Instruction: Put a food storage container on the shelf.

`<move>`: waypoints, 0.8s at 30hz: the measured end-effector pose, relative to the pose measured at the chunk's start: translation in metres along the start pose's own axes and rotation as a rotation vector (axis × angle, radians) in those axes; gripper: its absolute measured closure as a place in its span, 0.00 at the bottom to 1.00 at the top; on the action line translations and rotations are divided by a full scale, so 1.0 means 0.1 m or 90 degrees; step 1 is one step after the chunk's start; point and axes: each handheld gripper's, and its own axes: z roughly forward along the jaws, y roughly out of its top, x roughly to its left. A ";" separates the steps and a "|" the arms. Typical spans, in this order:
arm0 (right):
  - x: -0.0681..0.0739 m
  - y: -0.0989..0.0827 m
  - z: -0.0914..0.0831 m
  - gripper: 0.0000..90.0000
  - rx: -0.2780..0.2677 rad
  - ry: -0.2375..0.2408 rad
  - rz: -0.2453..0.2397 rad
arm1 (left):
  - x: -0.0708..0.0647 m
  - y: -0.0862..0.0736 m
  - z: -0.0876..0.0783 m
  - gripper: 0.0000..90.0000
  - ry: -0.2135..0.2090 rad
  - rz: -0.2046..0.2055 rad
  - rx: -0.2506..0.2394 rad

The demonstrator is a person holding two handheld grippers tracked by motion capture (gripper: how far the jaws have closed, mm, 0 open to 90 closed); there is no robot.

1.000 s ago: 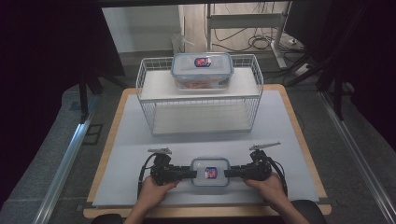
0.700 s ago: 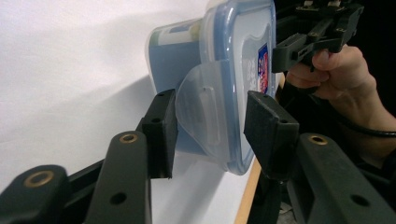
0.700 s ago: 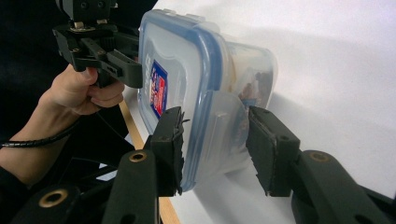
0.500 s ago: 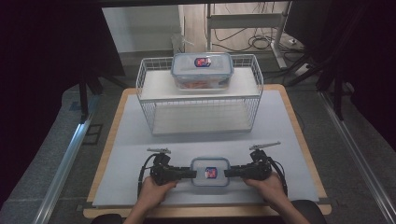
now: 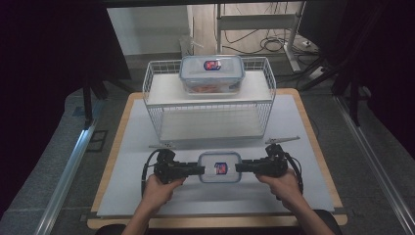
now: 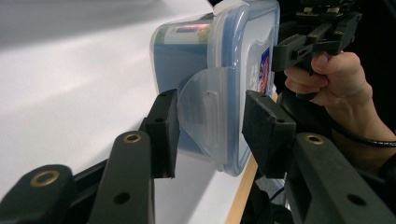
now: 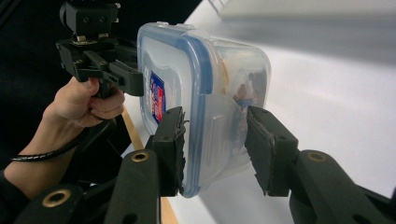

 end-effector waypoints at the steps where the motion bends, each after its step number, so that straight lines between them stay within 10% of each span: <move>1: 0.03 0.04 -0.02 0.64 -0.003 -0.002 -0.005 | -0.02 0.04 -0.02 0.63 0.003 0.005 -0.002; 8: 0.21 0.37 -0.11 0.64 -0.026 -0.020 -0.060 | -0.16 0.36 -0.14 0.62 0.028 0.046 -0.020; 24: 0.38 1.07 -0.29 0.65 -0.065 0.007 -0.085 | -0.36 1.11 -0.47 0.63 0.037 0.077 -0.064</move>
